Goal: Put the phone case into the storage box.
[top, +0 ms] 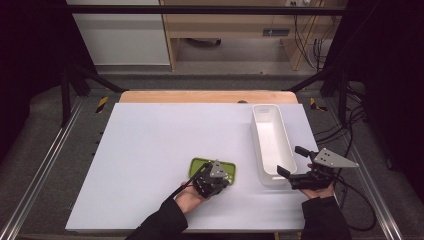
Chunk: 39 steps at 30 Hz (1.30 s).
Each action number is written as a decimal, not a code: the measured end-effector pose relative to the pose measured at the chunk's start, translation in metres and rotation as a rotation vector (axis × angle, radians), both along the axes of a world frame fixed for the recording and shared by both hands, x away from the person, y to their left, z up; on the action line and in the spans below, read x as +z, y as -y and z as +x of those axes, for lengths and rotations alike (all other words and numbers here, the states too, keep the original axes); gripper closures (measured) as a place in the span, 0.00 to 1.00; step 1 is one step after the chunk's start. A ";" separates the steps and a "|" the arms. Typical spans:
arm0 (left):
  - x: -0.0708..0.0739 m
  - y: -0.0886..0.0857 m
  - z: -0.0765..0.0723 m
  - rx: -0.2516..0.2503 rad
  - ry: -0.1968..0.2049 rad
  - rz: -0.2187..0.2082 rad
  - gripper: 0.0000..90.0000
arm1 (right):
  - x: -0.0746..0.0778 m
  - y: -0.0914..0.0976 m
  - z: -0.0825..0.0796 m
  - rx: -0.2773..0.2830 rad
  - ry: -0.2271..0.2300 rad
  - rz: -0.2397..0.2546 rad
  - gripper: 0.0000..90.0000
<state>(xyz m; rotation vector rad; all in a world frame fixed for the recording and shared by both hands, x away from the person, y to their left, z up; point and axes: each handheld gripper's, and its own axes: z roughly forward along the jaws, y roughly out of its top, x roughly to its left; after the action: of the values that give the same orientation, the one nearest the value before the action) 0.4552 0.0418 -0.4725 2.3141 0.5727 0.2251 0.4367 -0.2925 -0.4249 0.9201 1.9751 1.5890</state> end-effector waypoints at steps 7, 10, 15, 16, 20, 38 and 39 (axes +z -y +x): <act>-0.001 0.003 0.005 0.013 0.012 -0.004 1.00 | 0.000 0.000 0.000 0.002 0.001 0.001 0.00; -0.001 0.004 0.006 0.020 0.018 -0.006 1.00 | 0.000 0.000 0.000 0.002 0.001 0.001 0.00; -0.002 0.005 0.009 0.031 0.030 -0.007 1.00 | 0.000 0.000 0.000 0.002 0.002 0.001 0.00; -0.002 0.006 0.010 0.034 0.029 -0.009 1.00 | 0.000 0.001 0.000 0.000 0.002 0.001 0.00; -0.002 0.006 0.012 0.042 0.038 -0.007 1.00 | 0.000 0.000 0.000 0.003 0.000 0.002 0.00; -0.004 0.005 0.024 0.102 0.059 -0.013 1.00 | 0.000 0.000 0.000 0.004 -0.001 0.002 0.00; -0.004 0.005 0.024 0.105 0.060 -0.015 1.00 | 0.000 0.000 0.000 0.001 -0.001 0.000 0.00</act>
<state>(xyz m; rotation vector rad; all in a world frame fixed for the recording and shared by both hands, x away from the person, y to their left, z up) 0.4794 0.0365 -0.4763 2.2570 0.6638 0.3371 0.4368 -0.2927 -0.4250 0.9197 1.9769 1.5891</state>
